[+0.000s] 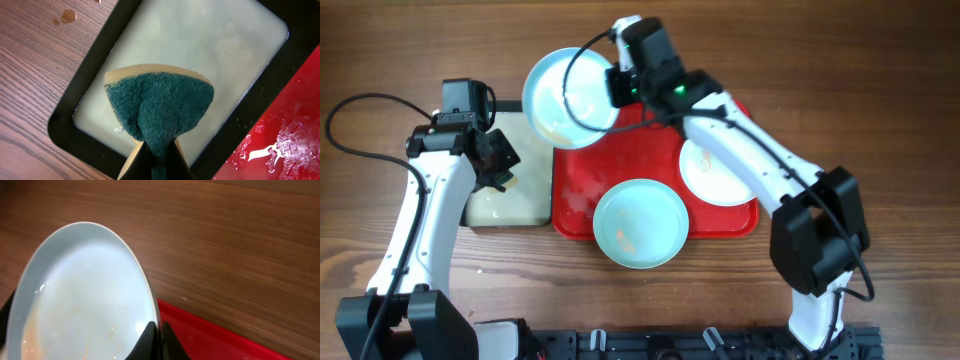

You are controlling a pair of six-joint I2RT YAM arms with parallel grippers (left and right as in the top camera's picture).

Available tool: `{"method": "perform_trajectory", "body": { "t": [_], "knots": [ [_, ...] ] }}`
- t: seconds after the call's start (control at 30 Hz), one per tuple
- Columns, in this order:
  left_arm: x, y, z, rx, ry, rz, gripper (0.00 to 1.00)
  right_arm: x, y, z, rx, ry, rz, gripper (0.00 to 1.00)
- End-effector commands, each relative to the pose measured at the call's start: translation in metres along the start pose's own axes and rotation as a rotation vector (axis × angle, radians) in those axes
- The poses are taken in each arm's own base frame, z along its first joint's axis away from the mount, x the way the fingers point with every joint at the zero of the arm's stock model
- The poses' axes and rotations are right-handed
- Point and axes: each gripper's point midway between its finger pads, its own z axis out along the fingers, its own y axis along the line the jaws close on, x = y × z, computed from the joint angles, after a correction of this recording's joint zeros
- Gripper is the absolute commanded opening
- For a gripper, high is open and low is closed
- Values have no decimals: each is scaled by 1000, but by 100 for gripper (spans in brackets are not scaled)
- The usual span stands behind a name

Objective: Clean dirty plates on tray and stack at the side

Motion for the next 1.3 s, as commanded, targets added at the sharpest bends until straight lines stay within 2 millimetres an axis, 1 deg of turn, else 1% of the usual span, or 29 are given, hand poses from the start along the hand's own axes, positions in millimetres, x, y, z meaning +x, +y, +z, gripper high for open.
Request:
{"method": "perform_trajectory", "body": {
  "t": [0.0,0.13,0.23,0.33,0.43,0.6,0.77,0.97,1.1,1.17,1.27],
  "knots": [
    [2,-1,0,18,7,15,4,-20,25,-12,59,-101,-33,4],
    [8,-9,-6,77,31,14,4,-29,48,-14,127,-186,-151,4],
    [9,-7,-20,95,9,10,4,-31,61,-11,174,-224,-269,4],
    [11,-10,-36,141,-13,3,4,-31,75,-8,171,-244,-384,4],
    [12,-7,-46,151,-29,-9,4,-38,87,-10,165,-283,-474,4],
    [16,-5,-46,146,-20,-13,4,-50,101,-16,173,-342,-629,4],
    [16,-6,-46,148,-16,-20,4,-53,114,-19,181,-367,-760,4],
    [17,-6,-46,148,-15,-19,4,-63,143,-30,197,-451,-965,4],
    [17,-6,-46,148,-15,-18,4,-65,167,-39,225,-504,-1158,4],
    [17,-6,-46,147,-16,-19,4,-65,176,-42,237,-521,-1226,4],
    [17,-6,-46,147,-15,-18,4,-68,184,-47,259,-549,-1279,4]
  ]
}}
